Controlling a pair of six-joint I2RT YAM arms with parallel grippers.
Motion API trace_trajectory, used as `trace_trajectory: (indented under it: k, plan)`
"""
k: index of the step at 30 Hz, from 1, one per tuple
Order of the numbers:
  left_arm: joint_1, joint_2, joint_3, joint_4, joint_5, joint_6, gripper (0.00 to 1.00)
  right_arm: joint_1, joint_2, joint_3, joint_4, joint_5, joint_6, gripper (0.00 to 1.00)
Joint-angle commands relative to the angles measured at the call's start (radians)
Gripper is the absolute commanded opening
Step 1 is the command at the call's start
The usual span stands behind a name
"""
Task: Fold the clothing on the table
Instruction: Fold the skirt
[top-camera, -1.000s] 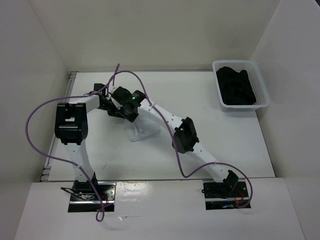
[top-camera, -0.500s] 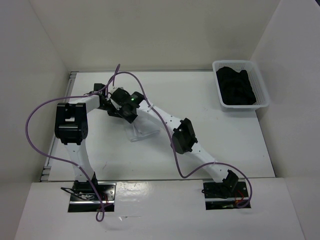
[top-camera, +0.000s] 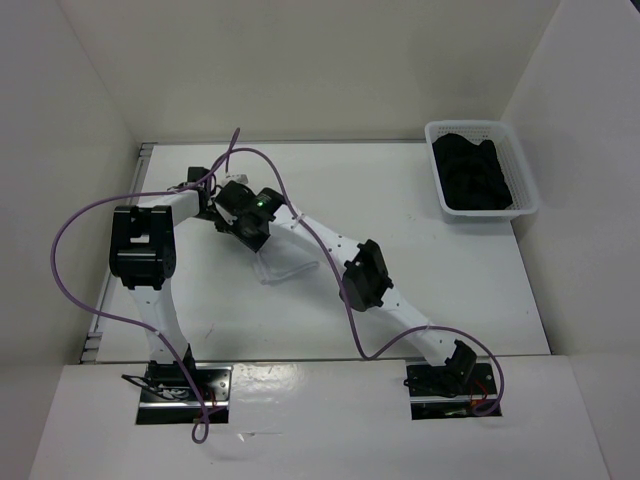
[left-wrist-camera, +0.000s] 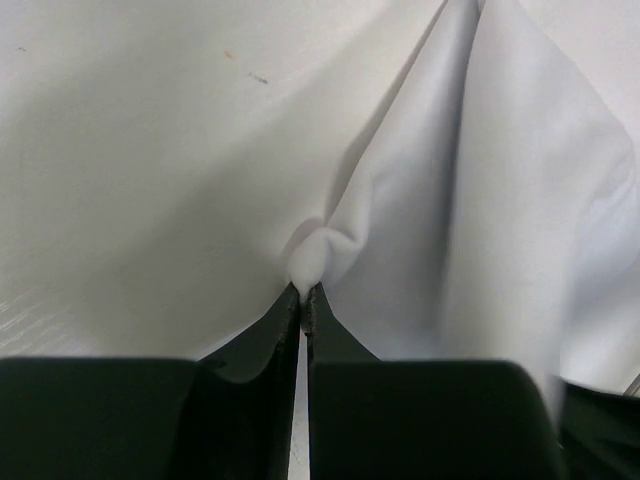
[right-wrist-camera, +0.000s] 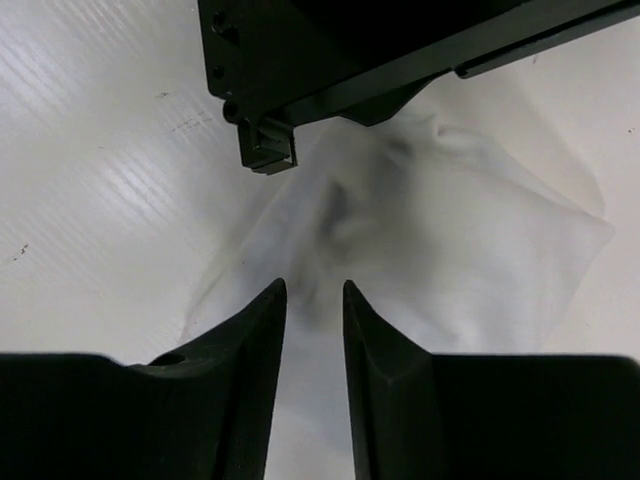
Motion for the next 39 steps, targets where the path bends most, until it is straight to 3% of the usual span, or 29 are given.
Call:
trace_trajectory:
  k: [1, 2, 4, 12, 17, 18, 26, 29, 33, 39]
  plan:
    - [-0.005, -0.027, -0.022, -0.03, 0.032, -0.006, 0.08, 0.02, 0.009, 0.06, 0.024, 0.02, 0.0, 0.36]
    - [-0.005, -0.027, -0.022, -0.03, 0.032, -0.006, 0.08, 0.02, 0.018, 0.069, 0.024, 0.02, 0.0, 0.48]
    - [-0.005, -0.027, -0.022, -0.03, 0.032, -0.006, 0.08, 0.02, 0.019, 0.069, 0.024, 0.02, 0.009, 0.55]
    - [-0.005, -0.027, -0.022, -0.03, 0.032, -0.006, 0.08, 0.02, -0.004, 0.078, 0.024, 0.029, 0.009, 0.58]
    - [-0.005, -0.055, -0.011, -0.051, 0.008, 0.005, 0.28, 0.02, -0.082, 0.019, 0.024, 0.029, 0.0, 0.6]
    - [0.009, -0.076, -0.011, -0.062, 0.008, 0.005, 0.37, 0.02, -0.101, 0.005, 0.024, 0.038, 0.0, 0.62]
    - [0.158, -0.242, -0.002, -0.18, -0.061, 0.077, 0.87, -0.001, -0.288, -0.175, 0.033, 0.069, -0.029, 0.67]
    - [0.192, -0.328, -0.012, -0.203, -0.104, 0.086, 0.94, -0.031, -0.363, -0.24, 0.042, 0.069, -0.038, 0.67]
    - [0.183, -0.4, 0.004, -0.227, -0.083, 0.095, 0.99, -0.1, -0.515, -0.476, 0.137, 0.13, -0.07, 0.71]
    - [0.118, -0.275, 0.182, -0.359, 0.286, 0.126, 0.99, -0.31, -0.771, -0.883, 0.286, 0.117, -0.109, 0.91]
